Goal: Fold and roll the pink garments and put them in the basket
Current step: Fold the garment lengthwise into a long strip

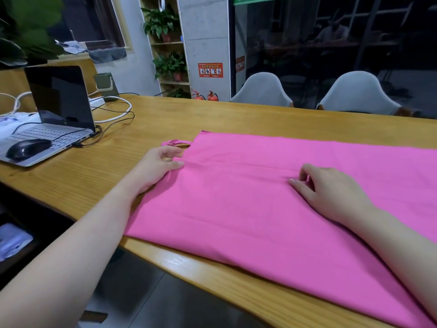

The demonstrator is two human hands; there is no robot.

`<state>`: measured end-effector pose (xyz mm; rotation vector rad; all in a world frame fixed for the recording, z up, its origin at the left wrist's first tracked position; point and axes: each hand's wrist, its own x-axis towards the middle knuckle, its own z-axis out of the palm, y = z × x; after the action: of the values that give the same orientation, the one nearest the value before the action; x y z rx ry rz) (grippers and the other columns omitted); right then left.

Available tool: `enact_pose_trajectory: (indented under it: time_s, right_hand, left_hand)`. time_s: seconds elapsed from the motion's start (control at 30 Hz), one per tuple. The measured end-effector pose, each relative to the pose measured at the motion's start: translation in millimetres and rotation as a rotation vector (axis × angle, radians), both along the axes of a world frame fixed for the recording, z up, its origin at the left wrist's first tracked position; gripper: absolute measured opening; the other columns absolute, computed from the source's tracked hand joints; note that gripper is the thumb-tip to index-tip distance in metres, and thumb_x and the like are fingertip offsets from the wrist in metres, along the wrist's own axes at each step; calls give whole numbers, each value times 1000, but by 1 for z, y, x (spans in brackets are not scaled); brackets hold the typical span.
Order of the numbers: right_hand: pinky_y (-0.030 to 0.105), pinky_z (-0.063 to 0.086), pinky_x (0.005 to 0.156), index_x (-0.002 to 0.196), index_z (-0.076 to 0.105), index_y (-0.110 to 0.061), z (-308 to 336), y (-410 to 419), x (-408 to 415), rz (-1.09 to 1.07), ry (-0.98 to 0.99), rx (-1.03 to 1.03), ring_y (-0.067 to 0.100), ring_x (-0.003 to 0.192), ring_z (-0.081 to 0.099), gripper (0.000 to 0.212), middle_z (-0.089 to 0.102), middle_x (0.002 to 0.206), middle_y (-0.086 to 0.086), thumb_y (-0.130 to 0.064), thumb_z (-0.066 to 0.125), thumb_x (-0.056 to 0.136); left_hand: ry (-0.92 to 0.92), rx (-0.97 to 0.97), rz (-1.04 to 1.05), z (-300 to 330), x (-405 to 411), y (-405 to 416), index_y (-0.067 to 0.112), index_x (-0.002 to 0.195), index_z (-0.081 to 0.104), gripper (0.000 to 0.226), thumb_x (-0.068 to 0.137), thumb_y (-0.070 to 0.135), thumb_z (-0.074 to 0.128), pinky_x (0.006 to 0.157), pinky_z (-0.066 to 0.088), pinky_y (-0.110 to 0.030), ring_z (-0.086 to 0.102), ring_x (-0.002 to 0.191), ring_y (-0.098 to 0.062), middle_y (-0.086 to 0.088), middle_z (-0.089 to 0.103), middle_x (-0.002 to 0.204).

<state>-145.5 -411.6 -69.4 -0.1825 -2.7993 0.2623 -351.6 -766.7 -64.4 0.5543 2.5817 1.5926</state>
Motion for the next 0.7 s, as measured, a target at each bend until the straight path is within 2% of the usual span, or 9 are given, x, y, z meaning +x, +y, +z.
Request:
enact_pose_trajectory:
  time_s: [0.03,0.1,0.23,0.37,0.43,0.53,0.6,0.7]
  right_hand:
    - [38,45,65,90,49,-27,0,1,1,-16,2,9,29,82,61,33,63,83,-3,-59,47,98]
    - [38,47,65,89,48,-27,-1,2,2,-42,-3,14,29,82,61,36,63,82,-3,-62,45,96]
    - [37,47,65,89,50,-26,0,1,2,-62,-8,1,29,83,61,36,63,83,-3,-62,46,96]
    - [37,47,64,87,50,-27,0,0,3,-70,5,12,30,81,61,38,62,80,-4,-64,46,95]
    - [37,47,64,85,48,-27,0,2,3,-90,6,29,30,80,61,42,61,78,-4,-67,44,95]
    - [36,45,62,77,47,-26,6,19,6,-106,-35,71,28,76,58,50,61,74,-4,-74,42,91]
    - [36,42,59,71,48,-25,11,32,10,-86,-69,72,26,70,56,55,59,68,-4,-77,41,89]
    - [37,41,59,69,47,-23,6,34,14,-92,-64,82,30,71,57,56,59,67,-2,-74,39,91]
  left_hand:
    - [-26,-47,-36,2,-2,-1,20,118,71,32,89,7,75,80,44,-10,62,93,-2,11,70,101]
    - [-64,-133,-96,7,-7,-3,21,113,74,27,89,9,76,77,45,-14,61,83,0,16,71,87]
    - [-114,-240,-183,20,-17,-4,19,103,79,14,90,23,77,78,46,-24,64,82,-8,3,76,95]
    - [-160,-302,-219,27,-22,2,3,89,72,26,95,28,71,59,37,-26,50,66,-16,-5,61,74]
    - [-160,-279,-199,26,-26,2,7,90,68,23,96,29,70,59,34,-30,47,67,-19,-8,57,75]
    - [-178,-106,-92,14,-24,3,13,88,63,19,96,29,70,60,41,-29,55,59,-16,-6,64,72]
    - [-100,-6,-5,0,-20,7,14,85,61,19,96,27,71,54,40,-27,53,52,-14,-3,62,64]
    - [91,-103,59,-12,-20,10,5,83,60,28,94,28,73,53,29,-31,38,52,-16,-4,45,58]
